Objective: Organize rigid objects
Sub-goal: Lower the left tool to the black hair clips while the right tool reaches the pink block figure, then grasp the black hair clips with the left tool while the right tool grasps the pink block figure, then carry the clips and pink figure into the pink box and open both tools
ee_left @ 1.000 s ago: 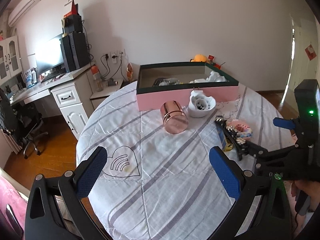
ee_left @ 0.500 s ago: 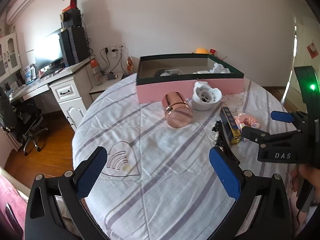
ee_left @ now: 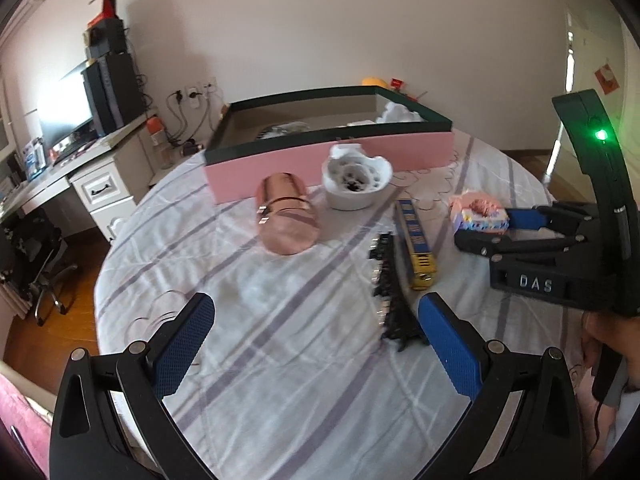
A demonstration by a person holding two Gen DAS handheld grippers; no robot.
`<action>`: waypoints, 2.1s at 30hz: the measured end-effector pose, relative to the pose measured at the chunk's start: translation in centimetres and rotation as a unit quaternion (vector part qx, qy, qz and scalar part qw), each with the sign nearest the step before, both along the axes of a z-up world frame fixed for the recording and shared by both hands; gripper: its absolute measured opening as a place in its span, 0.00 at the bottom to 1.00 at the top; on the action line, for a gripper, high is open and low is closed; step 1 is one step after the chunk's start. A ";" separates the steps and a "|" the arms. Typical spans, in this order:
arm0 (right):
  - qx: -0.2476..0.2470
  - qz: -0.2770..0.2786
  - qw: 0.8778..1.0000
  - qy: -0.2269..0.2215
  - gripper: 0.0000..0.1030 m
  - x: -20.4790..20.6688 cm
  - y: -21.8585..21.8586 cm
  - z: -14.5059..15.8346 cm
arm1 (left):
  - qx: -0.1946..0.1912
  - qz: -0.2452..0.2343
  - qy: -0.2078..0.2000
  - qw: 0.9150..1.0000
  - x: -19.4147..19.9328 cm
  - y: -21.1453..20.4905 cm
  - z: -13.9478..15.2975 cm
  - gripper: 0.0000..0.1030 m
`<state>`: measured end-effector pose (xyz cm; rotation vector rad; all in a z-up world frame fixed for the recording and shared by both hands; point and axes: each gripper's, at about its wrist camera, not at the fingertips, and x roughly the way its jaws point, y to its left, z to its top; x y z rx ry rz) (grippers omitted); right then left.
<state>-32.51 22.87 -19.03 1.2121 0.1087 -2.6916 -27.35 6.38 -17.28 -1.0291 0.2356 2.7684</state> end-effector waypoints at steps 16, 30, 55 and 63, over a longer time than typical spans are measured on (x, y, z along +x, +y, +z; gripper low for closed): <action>-0.012 -0.020 1.000 0.008 0.57 -0.9 2.4 -0.3 | -0.008 -0.029 -0.048 0.998 -3.3 2.2 -2.3 0.60; -0.011 0.015 1.000 0.001 0.59 -0.6 2.1 -0.2 | -0.001 0.007 -0.036 0.999 -2.2 0.2 -1.9 0.19; -0.062 0.012 0.996 0.061 0.59 2.6 2.2 2.8 | 0.041 0.003 0.025 0.999 -0.2 -1.6 1.5 0.19; -0.059 0.021 0.990 0.129 0.59 6.6 1.3 8.0 | 0.037 0.021 0.104 0.994 3.9 -3.1 7.1 0.19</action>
